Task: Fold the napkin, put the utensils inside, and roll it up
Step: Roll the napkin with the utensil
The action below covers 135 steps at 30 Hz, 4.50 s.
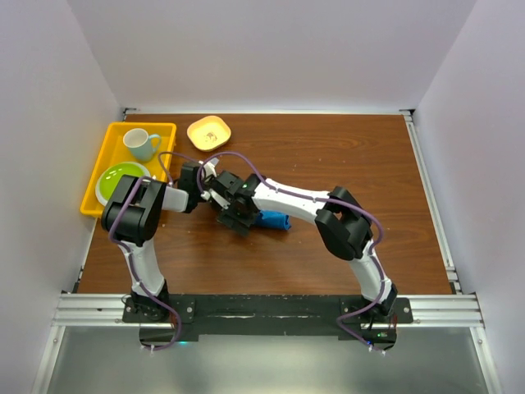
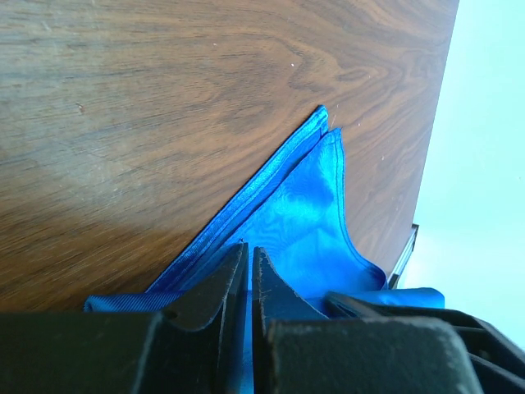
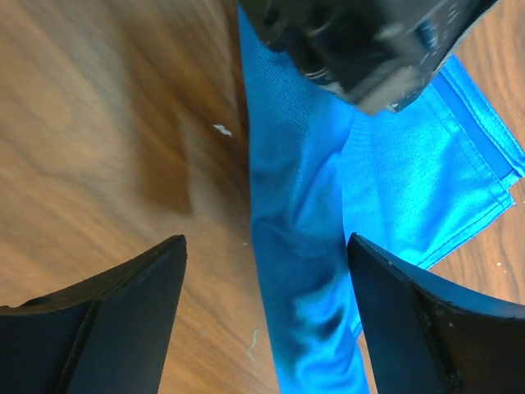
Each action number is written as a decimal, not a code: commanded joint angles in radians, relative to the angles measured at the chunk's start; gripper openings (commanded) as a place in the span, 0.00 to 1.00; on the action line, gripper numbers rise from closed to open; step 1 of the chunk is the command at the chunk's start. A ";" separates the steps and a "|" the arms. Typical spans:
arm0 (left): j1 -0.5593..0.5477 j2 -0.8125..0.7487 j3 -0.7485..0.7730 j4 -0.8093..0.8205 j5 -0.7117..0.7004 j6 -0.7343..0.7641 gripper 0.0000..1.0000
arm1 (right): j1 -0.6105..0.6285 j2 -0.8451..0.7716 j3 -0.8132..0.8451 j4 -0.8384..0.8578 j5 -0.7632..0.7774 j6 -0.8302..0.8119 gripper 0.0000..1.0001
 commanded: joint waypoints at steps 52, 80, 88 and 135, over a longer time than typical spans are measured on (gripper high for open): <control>0.100 -0.384 0.275 -0.897 -0.451 0.055 0.60 | -0.303 0.266 -0.125 0.264 -0.986 0.174 0.26; -0.018 -0.266 0.147 -0.658 -0.178 -0.019 0.28 | -0.353 0.249 -0.002 0.097 -0.926 0.247 0.62; -0.018 -0.226 0.160 -0.616 -0.150 0.015 0.27 | -0.353 0.143 0.024 0.017 -0.782 0.239 0.69; -0.062 -0.231 0.054 -0.371 0.029 -0.006 0.02 | -0.461 0.223 0.003 0.106 -0.990 0.325 0.61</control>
